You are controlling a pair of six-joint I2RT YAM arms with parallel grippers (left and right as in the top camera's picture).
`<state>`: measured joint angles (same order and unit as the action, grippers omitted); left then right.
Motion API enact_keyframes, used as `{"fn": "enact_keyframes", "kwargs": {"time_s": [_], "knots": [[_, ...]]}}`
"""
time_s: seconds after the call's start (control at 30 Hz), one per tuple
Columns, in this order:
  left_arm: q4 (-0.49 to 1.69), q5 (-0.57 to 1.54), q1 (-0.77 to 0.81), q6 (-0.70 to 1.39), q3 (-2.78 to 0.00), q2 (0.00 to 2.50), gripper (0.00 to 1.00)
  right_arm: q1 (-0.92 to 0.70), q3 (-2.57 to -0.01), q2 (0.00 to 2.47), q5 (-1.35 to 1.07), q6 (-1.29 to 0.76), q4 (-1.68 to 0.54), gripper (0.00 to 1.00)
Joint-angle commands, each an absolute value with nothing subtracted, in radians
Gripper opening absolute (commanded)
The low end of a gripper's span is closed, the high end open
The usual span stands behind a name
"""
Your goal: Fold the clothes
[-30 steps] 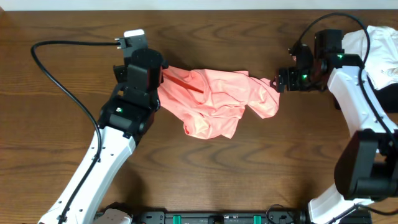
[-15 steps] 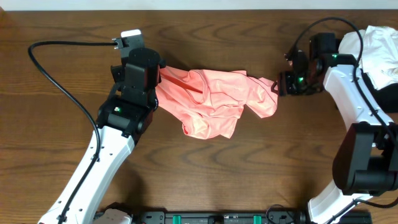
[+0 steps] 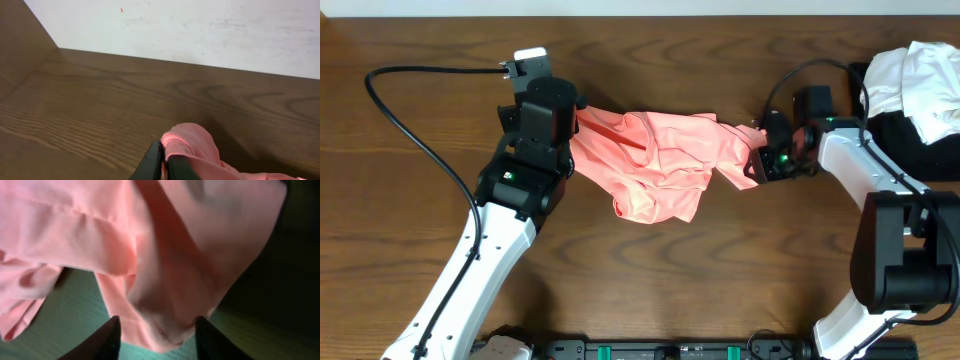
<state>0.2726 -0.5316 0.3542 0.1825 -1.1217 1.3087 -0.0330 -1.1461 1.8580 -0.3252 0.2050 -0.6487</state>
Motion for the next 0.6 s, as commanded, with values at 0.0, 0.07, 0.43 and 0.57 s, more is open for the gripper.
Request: {"fn": "enact_keyframes", "kwargs": {"time_s": [0.0, 0.07, 0.43, 0.57], "knots": [[0.273, -0.561, 0.348, 0.181, -1.135, 1.289, 0.06, -0.041, -1.125, 1.867, -0.336, 0.234, -0.604, 0.43], [0.273, -0.561, 0.348, 0.181, -1.135, 1.289, 0.06, -0.041, -1.110, 1.867, -0.336, 0.242, -0.559, 0.43], [0.284, -0.558, 0.348, 0.195, -1.135, 1.289, 0.06, -0.041, -1.082, 1.868, -0.337, 0.271, -0.478, 0.02], [0.280, -0.558, 0.348, 0.196, -1.135, 1.289, 0.06, -0.041, -1.088, 1.862, -0.337, 0.253, -0.446, 0.01]]}}
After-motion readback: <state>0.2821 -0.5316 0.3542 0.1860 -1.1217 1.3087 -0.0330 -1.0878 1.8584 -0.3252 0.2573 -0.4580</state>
